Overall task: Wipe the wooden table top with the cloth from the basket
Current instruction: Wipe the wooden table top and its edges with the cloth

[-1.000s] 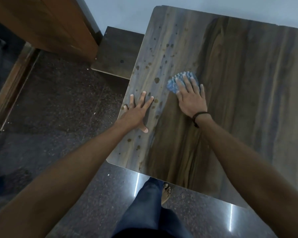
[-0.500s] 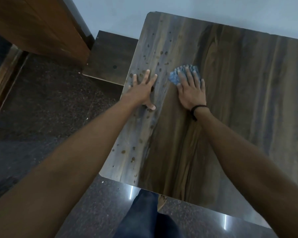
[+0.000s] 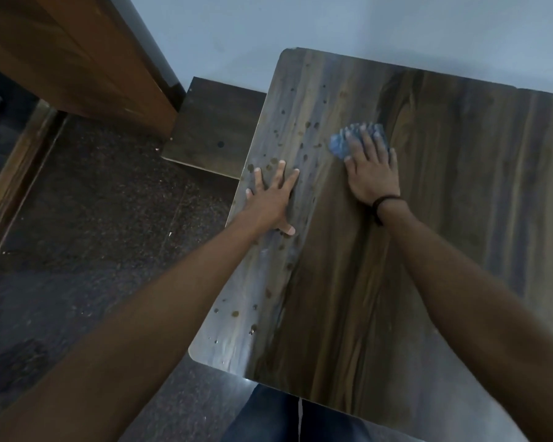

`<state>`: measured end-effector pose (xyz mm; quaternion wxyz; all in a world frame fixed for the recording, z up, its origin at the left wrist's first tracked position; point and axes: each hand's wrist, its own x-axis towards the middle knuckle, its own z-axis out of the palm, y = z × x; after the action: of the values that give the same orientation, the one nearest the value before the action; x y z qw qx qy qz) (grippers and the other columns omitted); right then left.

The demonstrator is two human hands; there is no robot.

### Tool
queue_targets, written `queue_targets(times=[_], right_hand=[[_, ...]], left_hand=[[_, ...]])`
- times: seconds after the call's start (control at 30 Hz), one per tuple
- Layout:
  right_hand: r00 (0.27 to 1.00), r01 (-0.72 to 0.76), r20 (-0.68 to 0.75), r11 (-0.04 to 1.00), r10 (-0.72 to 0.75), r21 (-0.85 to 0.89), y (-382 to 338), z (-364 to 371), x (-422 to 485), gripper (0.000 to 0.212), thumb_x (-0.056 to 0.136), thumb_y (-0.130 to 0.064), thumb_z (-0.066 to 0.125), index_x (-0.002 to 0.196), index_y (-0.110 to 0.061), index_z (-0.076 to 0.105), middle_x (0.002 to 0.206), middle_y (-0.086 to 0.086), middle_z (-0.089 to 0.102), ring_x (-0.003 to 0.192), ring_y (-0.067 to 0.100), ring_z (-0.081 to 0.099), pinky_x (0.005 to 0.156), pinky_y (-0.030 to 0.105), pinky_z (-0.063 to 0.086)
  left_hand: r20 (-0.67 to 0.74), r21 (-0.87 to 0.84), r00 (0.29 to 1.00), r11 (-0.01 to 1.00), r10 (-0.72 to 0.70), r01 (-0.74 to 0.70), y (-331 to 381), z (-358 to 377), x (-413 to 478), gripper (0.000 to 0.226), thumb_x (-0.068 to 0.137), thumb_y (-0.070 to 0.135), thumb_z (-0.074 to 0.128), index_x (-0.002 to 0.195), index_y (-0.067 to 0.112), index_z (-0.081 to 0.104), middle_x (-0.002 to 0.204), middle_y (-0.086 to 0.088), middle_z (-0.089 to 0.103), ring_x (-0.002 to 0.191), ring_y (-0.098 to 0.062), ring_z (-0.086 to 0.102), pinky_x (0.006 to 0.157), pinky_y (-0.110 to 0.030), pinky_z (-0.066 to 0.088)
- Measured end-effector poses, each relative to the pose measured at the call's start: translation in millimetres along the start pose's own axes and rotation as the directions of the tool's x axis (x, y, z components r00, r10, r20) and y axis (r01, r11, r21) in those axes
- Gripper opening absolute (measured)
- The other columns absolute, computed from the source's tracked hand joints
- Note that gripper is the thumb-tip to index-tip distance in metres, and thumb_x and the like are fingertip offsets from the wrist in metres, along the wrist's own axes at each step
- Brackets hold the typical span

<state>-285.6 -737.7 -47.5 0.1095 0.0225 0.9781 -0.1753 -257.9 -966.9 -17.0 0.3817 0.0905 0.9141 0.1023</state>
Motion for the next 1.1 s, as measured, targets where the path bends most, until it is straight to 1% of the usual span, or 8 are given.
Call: queue_targets(times=[0.1, 0.3, 0.4, 0.6, 0.7, 0.87, 1.0, 1.1], right_hand=[[0.998, -0.060, 0.004, 0.998, 0.060, 0.021, -0.2, -2.7, 24.8, 0.055, 0.108, -0.041, 0.021, 0.161, -0.036, 0.008, 0.170, -0.005, -0.001, 0.156, 0.021, -0.005, 0.124, 0.053, 0.000], [0.998, 0.058, -0.009, 0.995, -0.059, -0.086, -16.0, 35.2, -85.3, 0.054, 0.107, -0.042, 0.024, 0.160, -0.035, 0.016, 0.169, -0.005, 0.011, 0.156, 0.021, 0.006, 0.123, 0.051, 0.009], [0.996, 0.089, -0.010, 0.992, -0.090, -0.086, -3.2, 19.4, -42.7, 0.054, 0.106, -0.041, 0.026, 0.159, -0.036, 0.020, 0.168, -0.005, 0.016, 0.155, 0.022, 0.011, 0.123, 0.053, 0.013], [1.000, -0.006, 0.000, 1.000, 0.006, 0.016, 15.8, -22.5, 79.6, 0.054, 0.108, -0.038, 0.022, 0.161, -0.033, 0.012, 0.170, -0.004, 0.002, 0.156, 0.020, -0.002, 0.125, 0.052, 0.001], [0.999, -0.007, -0.038, 1.000, 0.007, 0.009, 3.3, -1.8, 34.5, 0.055, 0.108, -0.038, 0.024, 0.161, -0.032, 0.012, 0.170, -0.003, 0.004, 0.156, 0.022, 0.000, 0.124, 0.053, 0.004], [0.998, 0.039, -0.037, 0.997, -0.042, -0.074, -2.8, 21.5, -38.0, 0.053, 0.109, -0.040, 0.027, 0.160, -0.035, 0.016, 0.169, -0.005, 0.010, 0.156, 0.020, 0.005, 0.124, 0.050, 0.010], [0.998, 0.047, -0.031, 0.997, -0.049, -0.060, 7.5, -3.1, 31.3, 0.053, 0.108, -0.040, 0.025, 0.160, -0.036, 0.014, 0.169, -0.006, 0.007, 0.156, 0.020, 0.003, 0.124, 0.052, 0.008], [0.999, -0.024, -0.021, 1.000, 0.024, 0.002, 19.1, -28.7, 98.5, 0.054, 0.108, -0.039, 0.024, 0.160, -0.036, 0.011, 0.170, -0.006, 0.002, 0.156, 0.019, -0.002, 0.124, 0.053, 0.003]], left_hand=[[0.012, 0.004, 1.000, 1.000, -0.010, 0.010, -1.1, 1.0, 0.6, 0.139, 0.068, 0.029, 0.091, 0.157, 0.034, -0.016, 0.159, 0.007, -0.037, 0.143, -0.048, -0.029, 0.114, -0.071, 0.009], [0.001, -0.008, 1.000, 1.000, -0.015, 0.015, -1.2, 3.3, 0.9, 0.140, 0.068, 0.030, 0.091, 0.157, 0.034, -0.016, 0.158, 0.008, -0.038, 0.143, -0.047, -0.030, 0.114, -0.070, 0.007], [0.011, 0.004, 1.000, 1.000, -0.026, 0.026, 1.4, 0.6, 3.3, 0.140, 0.067, 0.029, 0.091, 0.157, 0.034, -0.016, 0.158, 0.009, -0.039, 0.143, -0.047, -0.030, 0.113, -0.071, 0.008], [0.018, -0.009, 0.999, 0.999, -0.030, 0.031, -0.4, 0.6, 1.7, 0.139, 0.068, 0.027, 0.091, 0.157, 0.034, -0.015, 0.158, 0.009, -0.039, 0.142, -0.047, -0.031, 0.113, -0.071, 0.008], [0.031, -0.001, 0.999, 1.000, -0.020, 0.020, 0.2, 0.6, 1.3, 0.139, 0.069, 0.028, 0.090, 0.158, 0.031, -0.016, 0.158, 0.006, -0.039, 0.142, -0.048, -0.030, 0.115, -0.070, 0.008], [-0.073, 0.009, 0.996, 0.999, -0.042, 0.043, 10.6, -36.4, 33.9, 0.146, 0.063, 0.046, 0.091, 0.155, 0.033, -0.022, 0.158, 0.004, -0.040, 0.144, -0.047, -0.029, 0.114, -0.072, 0.006], [-0.065, 0.013, 0.997, 0.999, -0.049, 0.050, 26.5, -78.3, 66.9, 0.147, 0.063, 0.044, 0.091, 0.154, 0.035, -0.024, 0.156, 0.004, -0.043, 0.143, -0.046, -0.031, 0.115, -0.072, 0.005], [-0.010, 0.016, 0.999, 0.999, -0.043, 0.043, 30.4, -86.6, 78.6, 0.146, 0.064, 0.040, 0.092, 0.155, 0.034, -0.022, 0.157, 0.003, -0.041, 0.144, -0.046, -0.029, 0.115, -0.072, 0.007]])
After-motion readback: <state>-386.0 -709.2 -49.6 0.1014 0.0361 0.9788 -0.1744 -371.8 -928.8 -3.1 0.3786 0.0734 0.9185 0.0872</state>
